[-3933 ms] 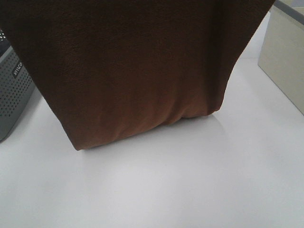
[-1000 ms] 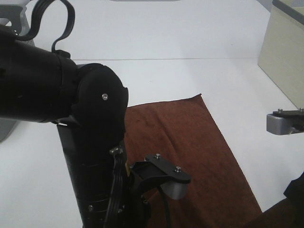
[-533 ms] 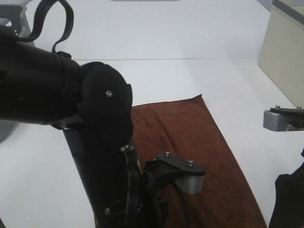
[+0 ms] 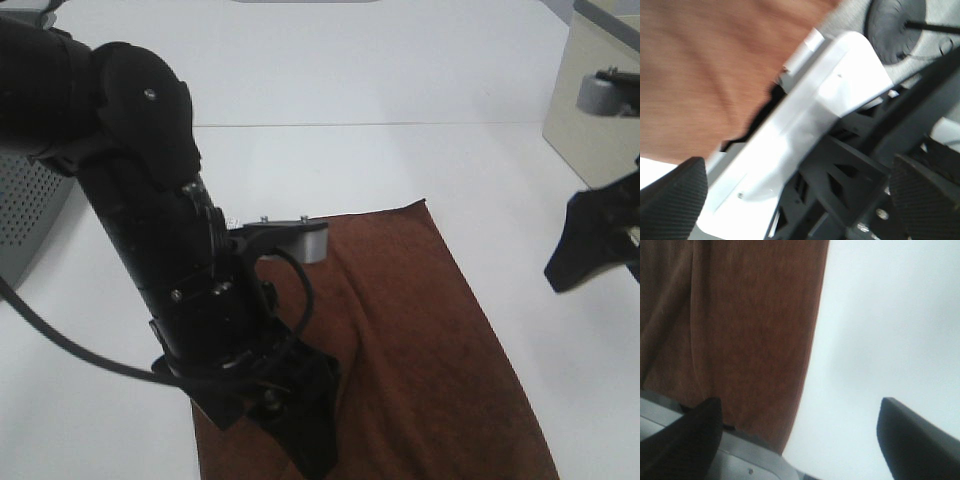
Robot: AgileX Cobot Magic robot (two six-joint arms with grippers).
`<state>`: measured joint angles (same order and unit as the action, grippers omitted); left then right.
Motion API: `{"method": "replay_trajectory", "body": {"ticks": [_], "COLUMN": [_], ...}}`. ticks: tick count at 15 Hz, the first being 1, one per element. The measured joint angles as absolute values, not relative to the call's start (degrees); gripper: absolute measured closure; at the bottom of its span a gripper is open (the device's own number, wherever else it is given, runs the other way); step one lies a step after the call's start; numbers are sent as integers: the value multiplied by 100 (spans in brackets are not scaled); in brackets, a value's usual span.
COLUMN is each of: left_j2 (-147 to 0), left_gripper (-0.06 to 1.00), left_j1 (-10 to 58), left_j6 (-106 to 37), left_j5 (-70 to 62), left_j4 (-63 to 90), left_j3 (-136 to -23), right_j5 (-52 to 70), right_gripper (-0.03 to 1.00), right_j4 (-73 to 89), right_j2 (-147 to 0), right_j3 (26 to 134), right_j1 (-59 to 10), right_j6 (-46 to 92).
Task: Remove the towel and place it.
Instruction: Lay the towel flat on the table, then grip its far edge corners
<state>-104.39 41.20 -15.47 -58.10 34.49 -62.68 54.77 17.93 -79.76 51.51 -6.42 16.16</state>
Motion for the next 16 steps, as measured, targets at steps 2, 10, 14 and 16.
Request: {"method": "replay_trajectory", "body": {"ticks": [2, 10, 14, 16], "left_j2": [-10439, -10439, -10468, -10668], "left_gripper": [4, 4, 4, 4], "left_j1": [3449, 1581, 1238, 1129], "left_j6": [-1541, -1690, -1788, -1799], "left_j5": [-5632, -4114, -3541, -3495], "left_j4": [3209, 3008, 3037, 3197], "left_j3": [-6268, -6268, -6268, -6268], "right_j5": [5477, 5655, 5758, 5787], "right_gripper": [17, 17, 17, 17], "right_j4": [2343, 3541, 3587, 3673], "right_j2": [-8617, -10989, -12026, -12353], "right_j3": [5856, 7557, 8497, 8841], "right_j1": [-327, -298, -298, -298], "right_j6": [2200, 3804, 4171, 4349]}}
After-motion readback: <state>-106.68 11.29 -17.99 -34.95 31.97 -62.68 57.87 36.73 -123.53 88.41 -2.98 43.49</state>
